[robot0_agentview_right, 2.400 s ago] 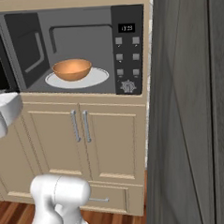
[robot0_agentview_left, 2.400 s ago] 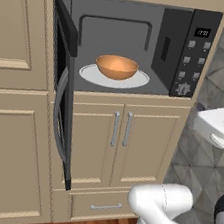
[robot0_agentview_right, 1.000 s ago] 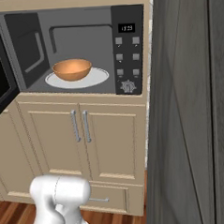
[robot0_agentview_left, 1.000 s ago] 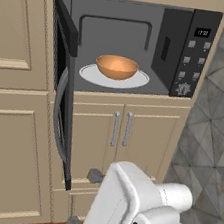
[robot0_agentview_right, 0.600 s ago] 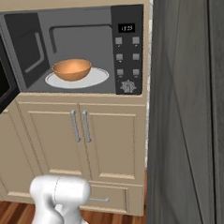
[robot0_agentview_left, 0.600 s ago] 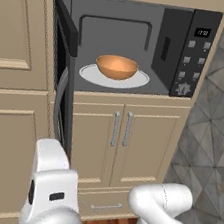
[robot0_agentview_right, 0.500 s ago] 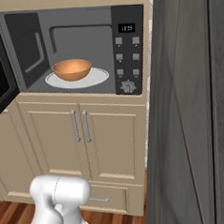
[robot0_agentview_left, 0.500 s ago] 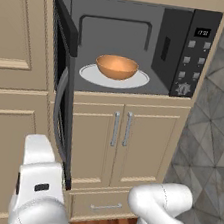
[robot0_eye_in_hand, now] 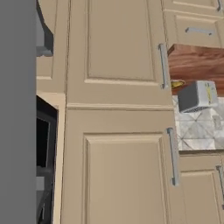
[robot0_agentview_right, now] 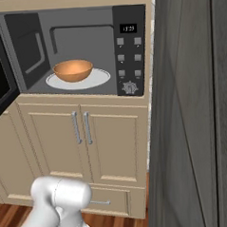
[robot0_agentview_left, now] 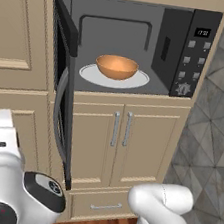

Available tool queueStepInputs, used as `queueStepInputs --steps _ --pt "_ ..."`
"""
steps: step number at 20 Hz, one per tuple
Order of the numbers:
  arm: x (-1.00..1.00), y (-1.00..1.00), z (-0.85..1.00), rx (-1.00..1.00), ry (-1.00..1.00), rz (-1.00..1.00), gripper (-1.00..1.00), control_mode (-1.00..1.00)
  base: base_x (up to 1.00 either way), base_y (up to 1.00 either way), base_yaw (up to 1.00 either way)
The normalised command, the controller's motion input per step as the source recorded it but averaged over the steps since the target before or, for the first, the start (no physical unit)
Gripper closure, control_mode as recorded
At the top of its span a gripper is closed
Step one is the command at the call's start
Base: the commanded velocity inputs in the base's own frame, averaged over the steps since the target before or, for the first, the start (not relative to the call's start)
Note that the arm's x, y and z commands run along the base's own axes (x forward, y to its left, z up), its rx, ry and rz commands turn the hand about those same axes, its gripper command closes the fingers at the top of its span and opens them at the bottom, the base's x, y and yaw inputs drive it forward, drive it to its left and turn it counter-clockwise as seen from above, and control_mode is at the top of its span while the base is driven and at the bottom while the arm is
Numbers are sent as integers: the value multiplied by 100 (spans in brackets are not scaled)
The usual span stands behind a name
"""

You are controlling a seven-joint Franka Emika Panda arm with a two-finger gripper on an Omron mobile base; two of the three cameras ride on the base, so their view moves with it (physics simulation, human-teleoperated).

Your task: Remove the banana from the bowl and place it on the small plate. Then place the bowl with only the shrimp in the microwave, close the door, and press the start button to microwave the shrimp.

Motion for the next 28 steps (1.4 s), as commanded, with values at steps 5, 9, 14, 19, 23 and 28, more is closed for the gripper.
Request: queueStepInputs --steps 5,9,14,19,23,28 --pt "88 53 -13 -8 8 -10 -100 -100 0 0 0" --pt "56 17 -9 -2 4 -18 -100 -100 0 0 0" --pt "35 -29 0 1 8 -27 -100 -100 0 0 0" --pt "16 -90 1 9 3 -20 -100 -100 0 0 0" --pt "0 -100 1 15 0 -15 -100 -100 0 0 0" --pt "11 -100 1 17 0 -13 -100 -100 0 0 0"
